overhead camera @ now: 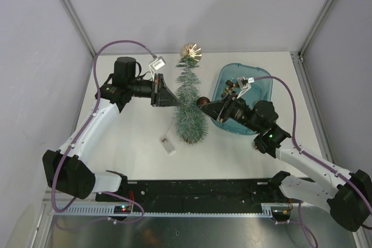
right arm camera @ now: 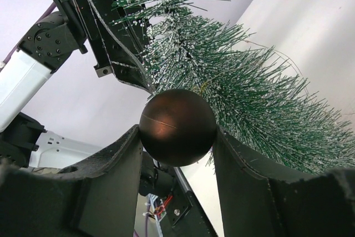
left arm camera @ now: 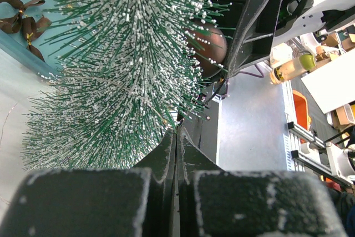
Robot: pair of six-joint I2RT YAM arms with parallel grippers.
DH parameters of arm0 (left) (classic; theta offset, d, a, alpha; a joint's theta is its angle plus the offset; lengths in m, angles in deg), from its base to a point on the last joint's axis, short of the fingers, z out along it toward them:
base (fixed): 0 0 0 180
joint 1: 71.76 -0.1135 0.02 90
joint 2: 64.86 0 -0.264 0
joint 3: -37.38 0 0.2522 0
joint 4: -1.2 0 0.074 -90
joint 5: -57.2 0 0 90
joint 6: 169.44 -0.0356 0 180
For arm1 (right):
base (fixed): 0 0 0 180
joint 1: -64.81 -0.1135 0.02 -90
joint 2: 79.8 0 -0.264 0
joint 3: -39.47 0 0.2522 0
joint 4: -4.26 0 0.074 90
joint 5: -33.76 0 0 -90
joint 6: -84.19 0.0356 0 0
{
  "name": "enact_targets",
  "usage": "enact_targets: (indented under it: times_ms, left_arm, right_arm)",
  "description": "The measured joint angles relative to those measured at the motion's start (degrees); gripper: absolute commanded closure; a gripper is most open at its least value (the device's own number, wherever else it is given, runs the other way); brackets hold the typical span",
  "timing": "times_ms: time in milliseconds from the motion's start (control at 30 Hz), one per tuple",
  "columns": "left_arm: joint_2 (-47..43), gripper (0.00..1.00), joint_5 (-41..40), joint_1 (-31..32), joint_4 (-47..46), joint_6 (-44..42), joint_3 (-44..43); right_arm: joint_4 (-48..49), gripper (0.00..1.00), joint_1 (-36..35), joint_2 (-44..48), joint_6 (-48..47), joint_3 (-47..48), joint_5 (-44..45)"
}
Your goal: Decorate the small christmas tree
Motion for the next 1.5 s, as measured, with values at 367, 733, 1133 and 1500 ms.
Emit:
enact_targets:
  times_ms: [367,733,1133,1500]
  left_arm:
    - [0.0,1.00,0.0,0.1,0.0,0.0,0.0]
    - [0.0,1.00,0.0,0.1,0.0,0.0,0.0]
    - [0.0,1.00,0.0,0.1,0.0,0.0,0.0]
    - [0.0,1.00,0.0,0.3,0.0,0.0,0.0]
  right_arm:
    - [0.5,0.49,-1.0,-0.3,-0.1,-0.3,0.6]
    - [-4.1,0.37,-3.5,-0.1,-3.1,-0.5,4.9]
    - [-7.2,0.34,-4.2,0.2,-4.5,-0.5,8.0]
    - [-20.5,0.37,-6.5,4.2,-7.6,-0.6,15.6]
